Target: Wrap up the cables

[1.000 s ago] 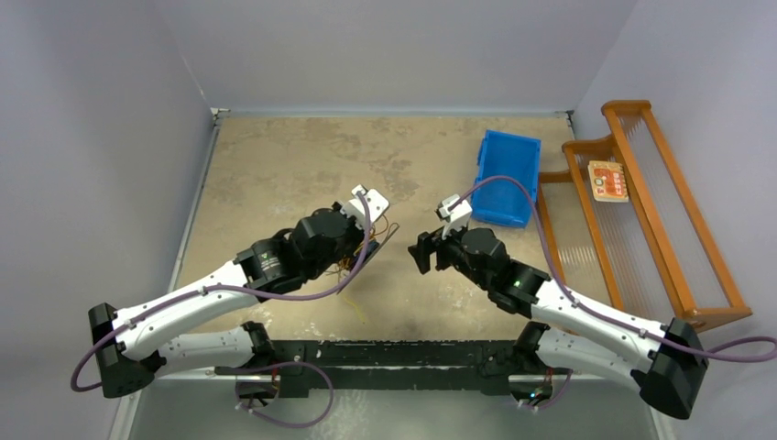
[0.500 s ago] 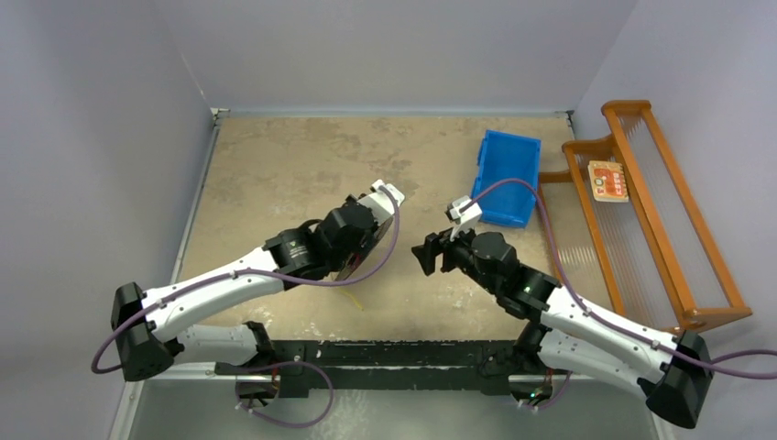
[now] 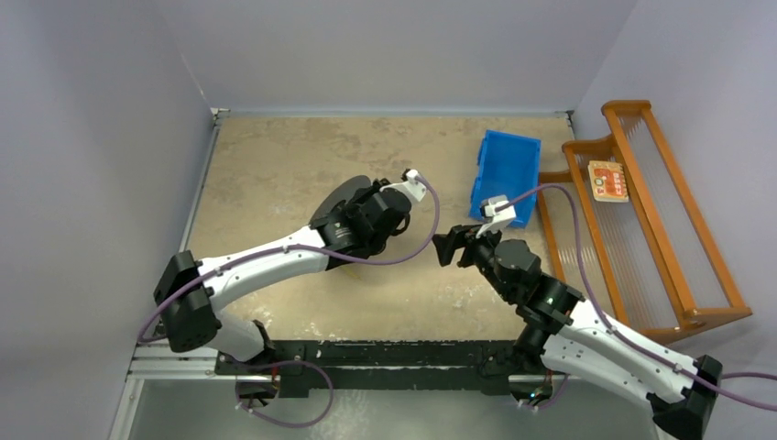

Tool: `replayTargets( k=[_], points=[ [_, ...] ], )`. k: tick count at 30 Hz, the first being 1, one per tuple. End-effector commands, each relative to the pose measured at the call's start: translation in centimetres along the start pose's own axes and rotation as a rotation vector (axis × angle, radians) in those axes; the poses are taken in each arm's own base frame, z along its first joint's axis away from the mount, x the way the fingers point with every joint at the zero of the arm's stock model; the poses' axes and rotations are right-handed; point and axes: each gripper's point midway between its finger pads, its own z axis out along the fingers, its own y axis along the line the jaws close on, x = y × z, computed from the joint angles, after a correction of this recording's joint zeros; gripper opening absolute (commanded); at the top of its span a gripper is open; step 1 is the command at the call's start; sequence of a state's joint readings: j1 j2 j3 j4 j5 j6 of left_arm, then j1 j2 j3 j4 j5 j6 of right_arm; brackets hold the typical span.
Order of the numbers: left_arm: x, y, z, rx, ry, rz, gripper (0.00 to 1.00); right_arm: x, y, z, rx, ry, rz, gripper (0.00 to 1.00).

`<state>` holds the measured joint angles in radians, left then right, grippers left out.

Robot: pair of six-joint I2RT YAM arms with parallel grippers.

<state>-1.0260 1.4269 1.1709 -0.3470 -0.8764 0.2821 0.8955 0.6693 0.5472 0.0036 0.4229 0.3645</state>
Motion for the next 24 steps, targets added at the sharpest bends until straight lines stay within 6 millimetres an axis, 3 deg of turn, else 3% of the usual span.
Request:
replayTargets(
  k=[1,8,24],
  points=[
    [-2.3,4.8,0.8,-0.204,0.019,0.006,0.00,-1.1,-1.4,-0.5,0.073,-0.061,0.068,0.82],
    [-1.1,5.1,4.0,-0.299,0.123,0.067,0.00,-1.3,-1.7,-0.9,0.086,-0.069,0.090,0.82],
    [0.8,1.6,10.9,-0.316,0.261,0.234,0.00,-0.6,-1.9,-1.0,0.095,-0.064,0.130,0.83]
  ],
)
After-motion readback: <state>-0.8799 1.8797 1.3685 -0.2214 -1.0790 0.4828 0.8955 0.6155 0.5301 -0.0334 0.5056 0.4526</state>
